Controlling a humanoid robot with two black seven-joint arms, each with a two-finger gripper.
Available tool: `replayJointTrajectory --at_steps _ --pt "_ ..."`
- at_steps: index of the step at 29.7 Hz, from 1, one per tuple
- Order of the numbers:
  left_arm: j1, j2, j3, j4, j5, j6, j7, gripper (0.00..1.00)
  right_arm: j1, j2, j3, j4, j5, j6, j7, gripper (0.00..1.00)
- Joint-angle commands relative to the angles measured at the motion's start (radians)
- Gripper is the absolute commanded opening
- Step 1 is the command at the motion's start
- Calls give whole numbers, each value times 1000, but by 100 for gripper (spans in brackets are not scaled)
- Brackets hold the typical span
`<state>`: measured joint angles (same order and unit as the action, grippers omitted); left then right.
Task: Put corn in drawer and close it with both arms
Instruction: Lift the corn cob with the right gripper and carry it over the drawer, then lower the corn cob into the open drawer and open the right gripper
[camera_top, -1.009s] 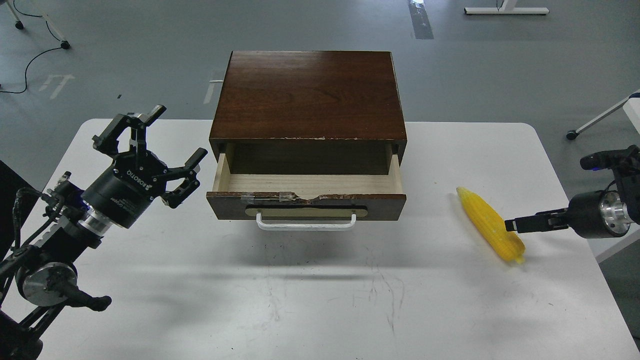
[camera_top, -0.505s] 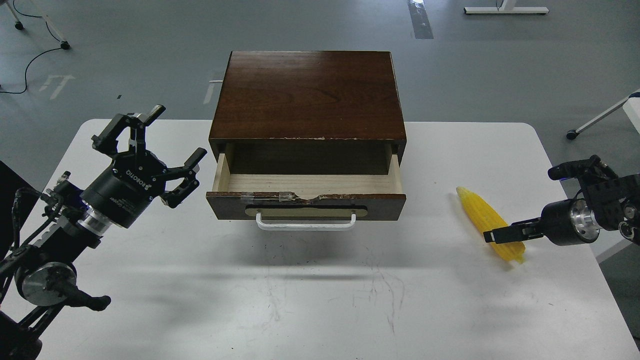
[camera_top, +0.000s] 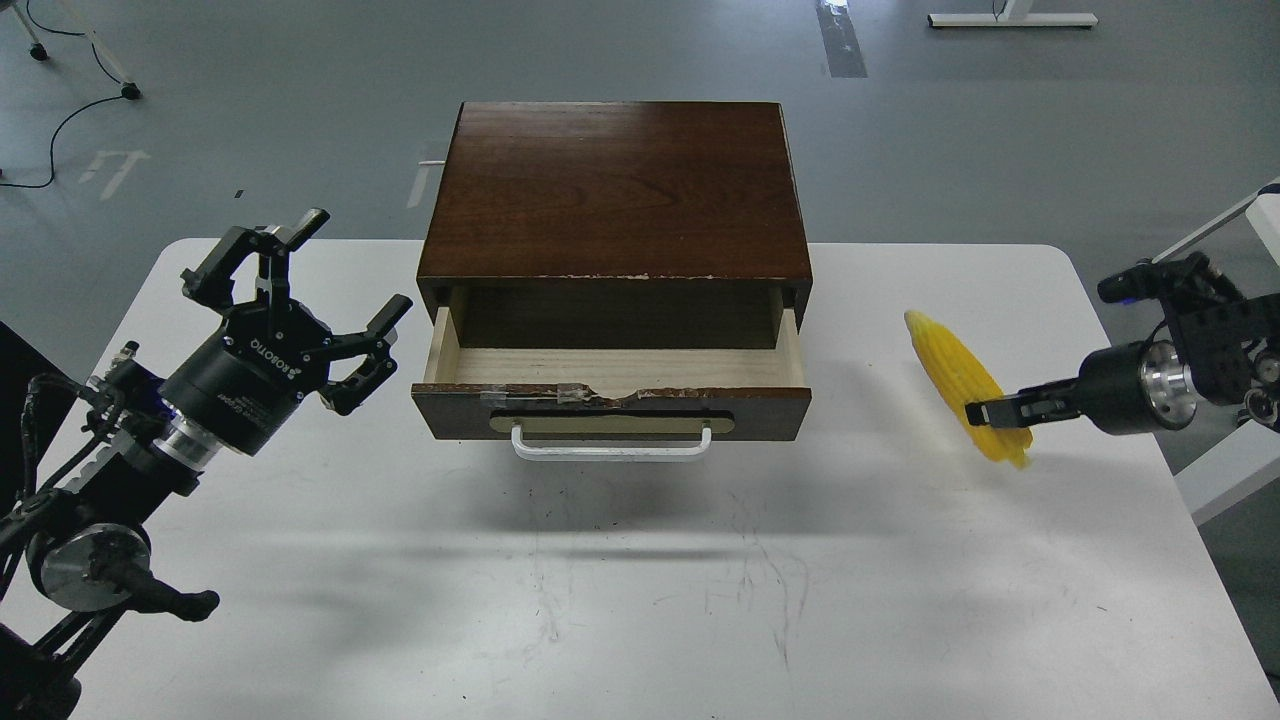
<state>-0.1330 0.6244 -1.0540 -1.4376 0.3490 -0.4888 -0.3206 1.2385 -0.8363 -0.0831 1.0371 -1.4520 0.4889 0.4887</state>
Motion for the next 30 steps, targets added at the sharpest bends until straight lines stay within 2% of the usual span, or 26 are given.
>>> replayJointTrajectory --at_steps 1,6,13,20,24,29,30 --pt "0 3 0 0 -1 0 0 100 197 -7 -10 81 121 0 0 10" --pt "-5 3 0 0 -1 0 2 100 392 22 -79 236 228 0 0 10" --pt "-8 15 0 -3 -1 0 2 100 596 127 -239 368 197 0 0 11" --pt "-8 32 0 -6 -1 0 0 100 667 330 -331 350 -8 0 0 11" --pt "-8 35 0 -6 -1 0 0 100 665 434 -386 282 -105 0 0 12" --pt "-8 35 0 -6 -1 0 0 100 653 534 -437 181 -122 -1 0 15" --pt "-8 37 -7 -6 -2 0 0 100 650 548 -441 175 -120 -3 0 20"
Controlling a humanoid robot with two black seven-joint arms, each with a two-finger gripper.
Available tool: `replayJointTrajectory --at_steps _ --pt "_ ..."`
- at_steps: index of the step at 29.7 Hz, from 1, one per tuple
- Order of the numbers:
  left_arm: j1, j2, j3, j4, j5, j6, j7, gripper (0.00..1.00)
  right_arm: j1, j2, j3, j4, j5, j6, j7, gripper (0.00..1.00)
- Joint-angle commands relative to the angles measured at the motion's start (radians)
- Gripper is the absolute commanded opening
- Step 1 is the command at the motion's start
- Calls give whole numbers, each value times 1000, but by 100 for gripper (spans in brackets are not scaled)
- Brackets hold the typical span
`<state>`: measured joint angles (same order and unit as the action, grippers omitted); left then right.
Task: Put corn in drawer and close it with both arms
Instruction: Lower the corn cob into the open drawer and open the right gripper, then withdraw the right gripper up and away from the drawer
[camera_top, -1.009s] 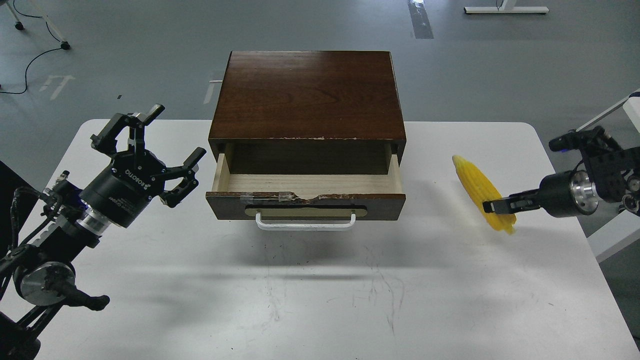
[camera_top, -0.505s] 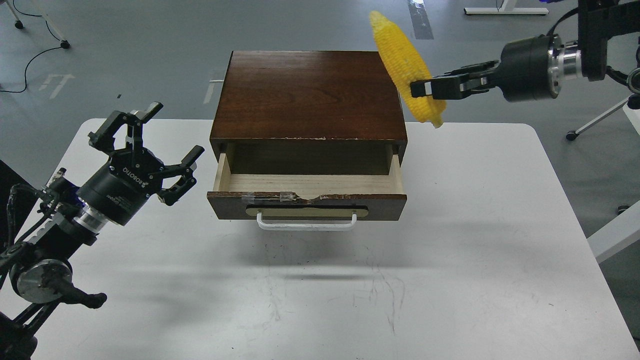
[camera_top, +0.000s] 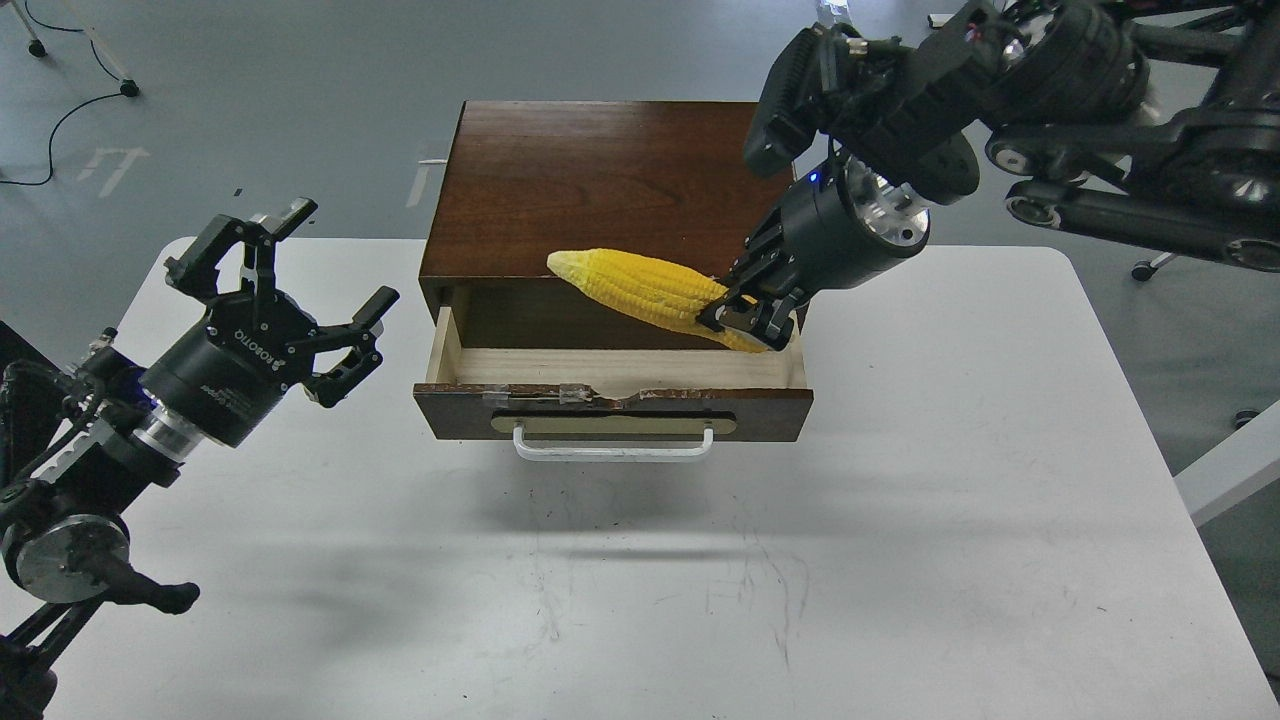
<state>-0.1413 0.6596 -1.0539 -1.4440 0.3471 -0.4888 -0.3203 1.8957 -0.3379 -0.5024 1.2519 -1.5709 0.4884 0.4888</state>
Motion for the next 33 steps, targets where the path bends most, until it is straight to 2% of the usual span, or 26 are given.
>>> replayJointTrajectory --at_steps 1,3,8,12,13,15,18,19,23,26,33 --pt "0 2 -11 1 0 0 0 100 -10 53 -24 -40 -1 -2 0 22" --pt "0 2 -17 1 1 0 0 100 -17 60 -22 -37 0 -2 0 27" --pt "0 2 -17 1 1 0 0 100 -23 65 -24 -39 0 -2 0 55" --pt "0 2 -17 1 1 0 0 100 -26 65 -22 -37 6 -5 0 73" --pt "0 2 -17 1 1 0 0 100 -26 65 -22 -37 6 -5 0 73" --pt "0 2 -17 1 1 0 0 100 -24 63 -18 -35 11 -8 0 82" --pt "0 2 -17 1 3 0 0 100 -24 60 -13 -35 15 -22 0 88" --pt "0 3 -17 1 3 0 0 100 -24 57 4 -35 18 -34 0 94" --pt "0 5 -18 2 3 0 0 100 -23 19 65 -39 109 -41 0 95" --pt "0 5 -21 2 3 0 -2 100 -14 -36 100 -37 313 -39 0 96" --pt "0 3 -44 5 1 0 -3 100 -85 -272 157 -45 762 -45 0 96"
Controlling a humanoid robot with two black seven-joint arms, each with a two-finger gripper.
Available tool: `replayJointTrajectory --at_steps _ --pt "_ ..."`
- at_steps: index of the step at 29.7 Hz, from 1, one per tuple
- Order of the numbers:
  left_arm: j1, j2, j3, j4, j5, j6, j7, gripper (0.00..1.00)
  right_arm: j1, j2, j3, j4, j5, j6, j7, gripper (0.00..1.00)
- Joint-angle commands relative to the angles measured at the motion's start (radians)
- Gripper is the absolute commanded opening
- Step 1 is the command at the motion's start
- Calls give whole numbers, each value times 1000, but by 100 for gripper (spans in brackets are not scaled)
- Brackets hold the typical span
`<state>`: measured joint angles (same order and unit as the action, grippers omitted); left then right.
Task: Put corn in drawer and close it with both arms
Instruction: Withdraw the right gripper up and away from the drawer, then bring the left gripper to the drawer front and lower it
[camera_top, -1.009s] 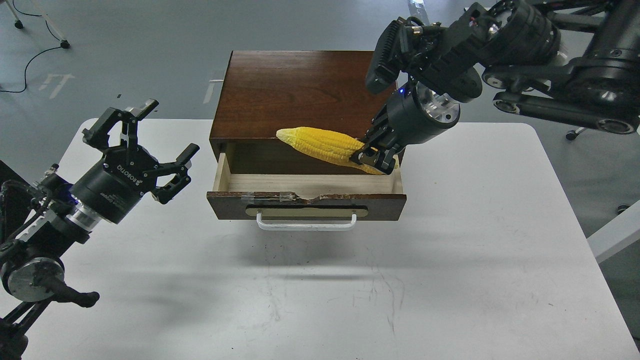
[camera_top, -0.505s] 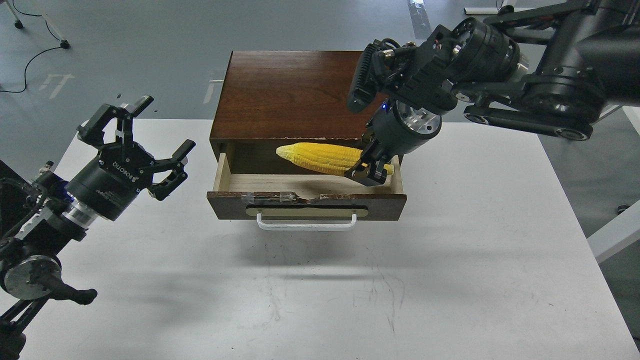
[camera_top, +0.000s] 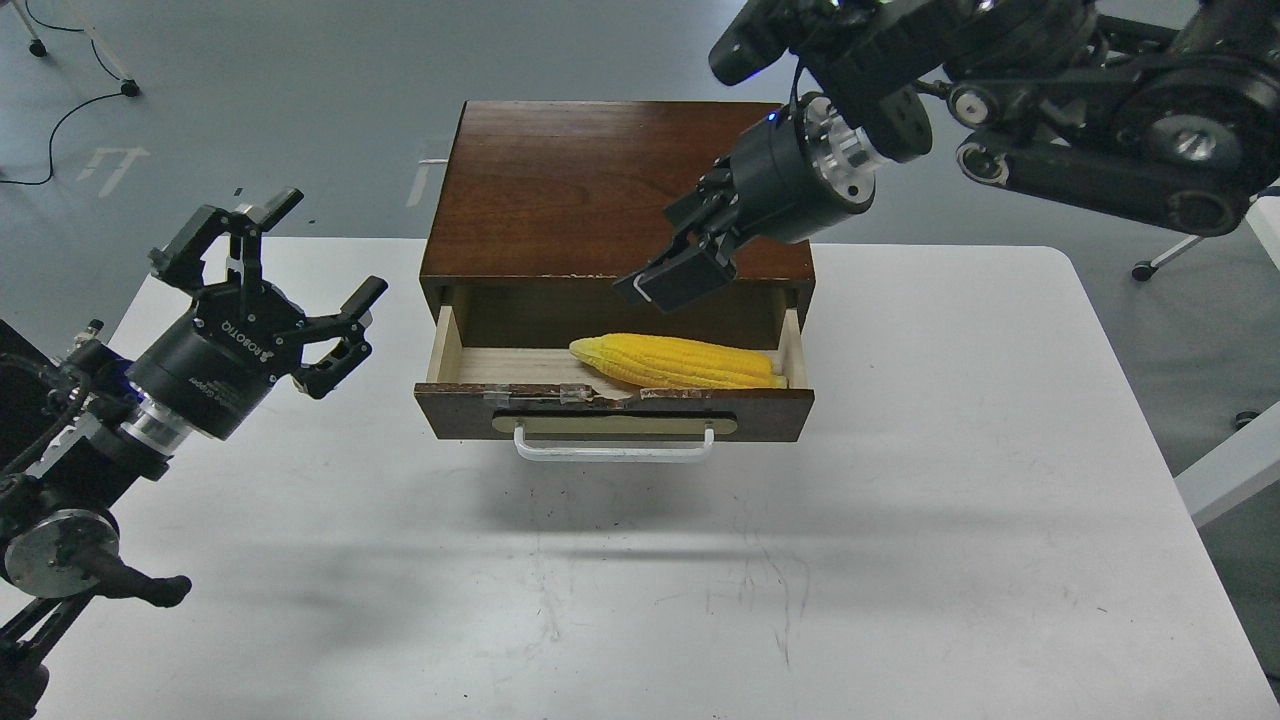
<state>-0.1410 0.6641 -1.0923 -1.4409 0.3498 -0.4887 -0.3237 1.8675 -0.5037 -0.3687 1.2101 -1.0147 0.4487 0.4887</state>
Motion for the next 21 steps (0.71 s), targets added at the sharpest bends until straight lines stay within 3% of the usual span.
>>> replayJointTrajectory --at_steps 1,6,15,18,21 --pt "0 -1 -8 2 0 0 0 100 -86 -134 34 -4 267 -5 0 96" --pt "-2 -3 -8 4 0 0 -29 100 -405 -285 209 -40 553 -15 0 96" --pt "-60 20 -12 2 193 0 -106 100 -1005 -283 600 -86 786 -137 0 99" --pt "-127 55 -14 -7 319 0 -144 100 -1117 -273 675 -106 795 -156 0 99" --pt "-231 63 -14 -70 502 0 -150 100 -1165 -247 692 -138 795 -157 0 99"
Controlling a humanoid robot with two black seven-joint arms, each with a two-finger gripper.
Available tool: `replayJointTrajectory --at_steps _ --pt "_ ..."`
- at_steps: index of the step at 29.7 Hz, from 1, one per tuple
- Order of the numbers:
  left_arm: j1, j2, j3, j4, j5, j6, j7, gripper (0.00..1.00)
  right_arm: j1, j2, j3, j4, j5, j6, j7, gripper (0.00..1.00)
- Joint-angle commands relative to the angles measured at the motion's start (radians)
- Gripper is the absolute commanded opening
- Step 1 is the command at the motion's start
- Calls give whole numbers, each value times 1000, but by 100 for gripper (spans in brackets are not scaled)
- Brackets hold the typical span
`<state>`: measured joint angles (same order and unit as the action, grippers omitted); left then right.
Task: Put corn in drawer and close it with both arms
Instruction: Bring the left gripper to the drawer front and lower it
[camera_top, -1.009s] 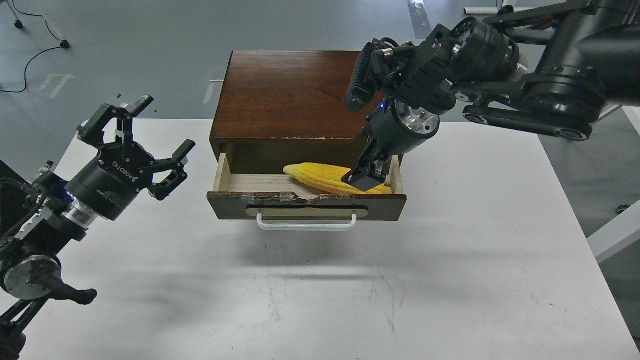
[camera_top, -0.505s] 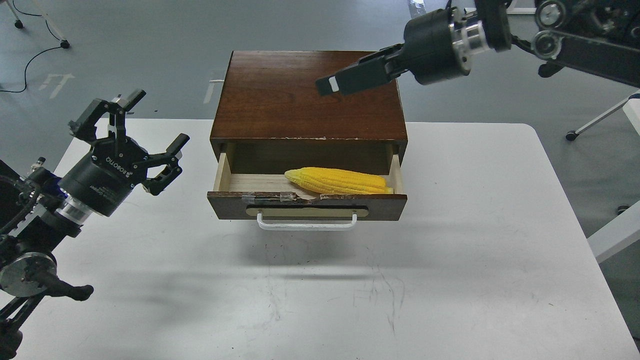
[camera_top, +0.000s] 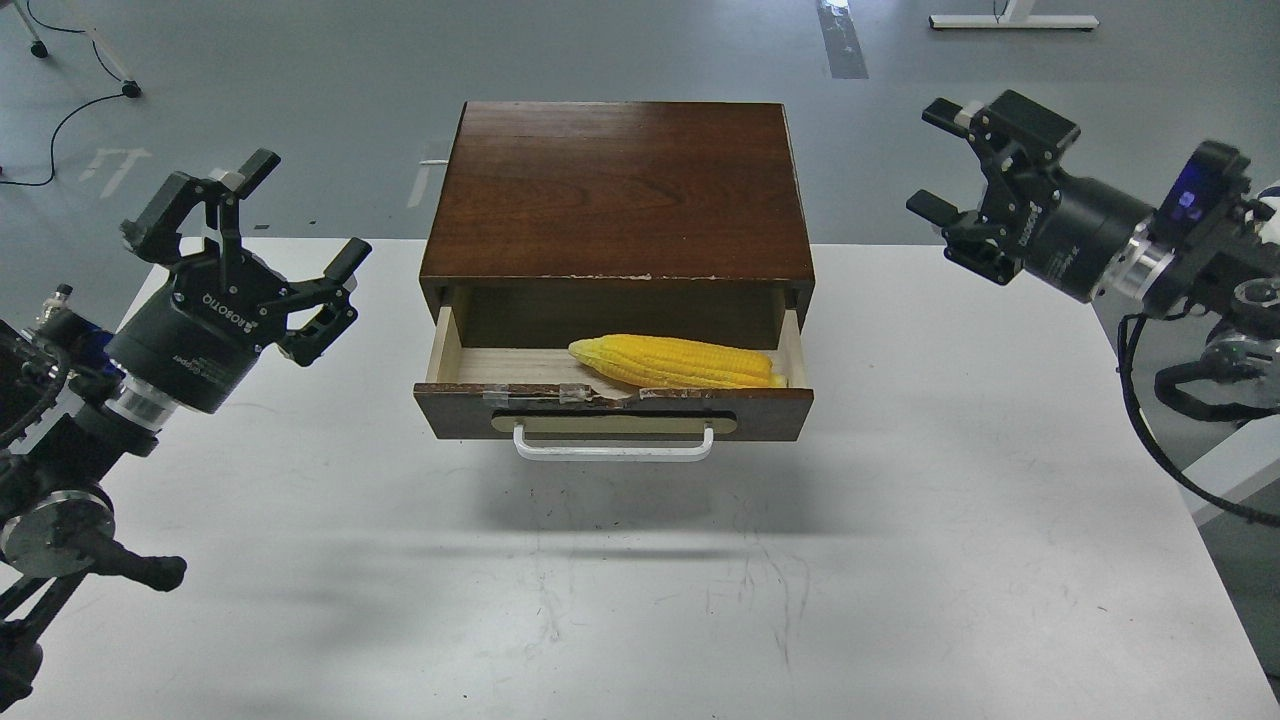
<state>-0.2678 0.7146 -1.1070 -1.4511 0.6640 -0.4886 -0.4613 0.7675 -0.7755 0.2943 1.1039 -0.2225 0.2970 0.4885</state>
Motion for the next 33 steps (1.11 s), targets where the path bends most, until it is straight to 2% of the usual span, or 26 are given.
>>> replayJointTrajectory --at_steps 1,6,9,12,13,16,21,23,25,26,28,29,33 --pt "-125 11 3 -77 225 0 -13 100 -68 25 29 -35 3 -4 0 99" --pt "-229 -32 21 -224 498 0 -16 100 -79 28 28 -35 3 -7 0 99" --pt "-252 -121 45 -284 641 0 -14 100 -80 35 28 -36 3 -7 0 99" --pt "-265 -201 162 -310 787 0 -19 100 -89 35 28 -36 3 -7 0 99" --pt "-265 -201 162 -310 787 0 -19 100 -90 35 28 -36 3 -7 0 99" --pt "-261 -213 280 -310 952 0 -27 95 -97 35 28 -36 3 -6 0 99" --pt "-257 -271 423 -308 1215 0 -27 75 -109 35 28 -36 3 -7 0 99" --pt "-255 -262 521 -305 1235 0 -27 46 -113 36 28 -36 3 -7 0 99" --pt "-252 -256 561 -305 1235 0 -27 37 -113 36 28 -36 3 -7 0 99" --pt "-249 -254 578 -305 1235 0 -27 29 -113 36 28 -36 3 -7 0 99" --pt "-214 -248 595 -305 1224 0 -27 3 -113 36 28 -36 3 -7 0 99" --pt "-200 -248 593 -305 1221 0 -27 0 -113 36 28 -36 3 -6 0 99" --pt "-147 -244 576 -263 1162 7 -27 0 -116 36 28 -35 3 -6 0 99"
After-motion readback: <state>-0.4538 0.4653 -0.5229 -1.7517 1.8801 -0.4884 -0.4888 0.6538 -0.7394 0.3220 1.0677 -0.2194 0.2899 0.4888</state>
